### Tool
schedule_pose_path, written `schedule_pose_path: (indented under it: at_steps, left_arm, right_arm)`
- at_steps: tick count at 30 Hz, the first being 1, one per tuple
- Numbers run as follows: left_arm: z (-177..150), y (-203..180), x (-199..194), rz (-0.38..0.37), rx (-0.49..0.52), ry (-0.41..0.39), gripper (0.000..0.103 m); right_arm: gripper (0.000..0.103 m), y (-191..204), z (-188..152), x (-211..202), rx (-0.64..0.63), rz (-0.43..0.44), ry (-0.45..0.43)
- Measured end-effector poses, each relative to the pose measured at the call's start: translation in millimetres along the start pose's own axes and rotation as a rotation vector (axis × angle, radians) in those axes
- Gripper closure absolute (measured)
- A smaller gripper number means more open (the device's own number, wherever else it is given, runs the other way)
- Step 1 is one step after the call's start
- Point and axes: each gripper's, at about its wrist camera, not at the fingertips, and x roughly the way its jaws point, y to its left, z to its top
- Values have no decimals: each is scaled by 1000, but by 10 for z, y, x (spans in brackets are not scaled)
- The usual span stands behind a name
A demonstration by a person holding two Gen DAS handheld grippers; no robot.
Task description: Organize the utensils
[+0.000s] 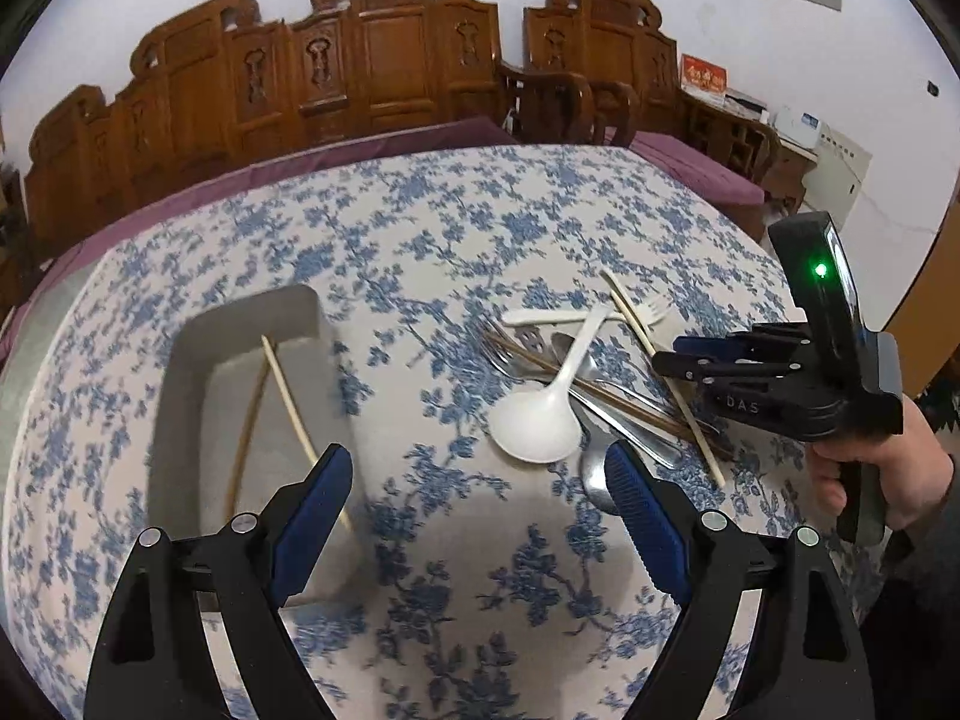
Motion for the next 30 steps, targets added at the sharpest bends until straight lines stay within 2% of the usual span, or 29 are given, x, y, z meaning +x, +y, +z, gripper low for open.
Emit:
schedule_pose_path:
  at_steps: [3, 6, 16, 23, 27, 30]
  left_arm:
    - [22, -93, 55, -7, -5, 7, 20]
    - [62, -198, 110, -4, 14, 19, 20]
    - [206, -381, 407, 24, 73, 70, 21]
    - [300, -494, 766, 44, 124, 133, 37]
    - [344, -537, 935, 54, 141, 163, 41]
    - [373, -530, 1045, 52, 132, 184, 49]
  right_arm:
    - [77, -78, -14, 20, 22, 25, 25]
    - [92, -192, -16, -4, 64, 59, 35]
    - [94, -456, 52, -261, 161, 160, -23]
    - [95, -528, 82, -376, 168, 164, -55]
    - [95, -556, 95, -416, 179, 170, -69]
    - [95, -552, 91, -432, 179, 170, -71]
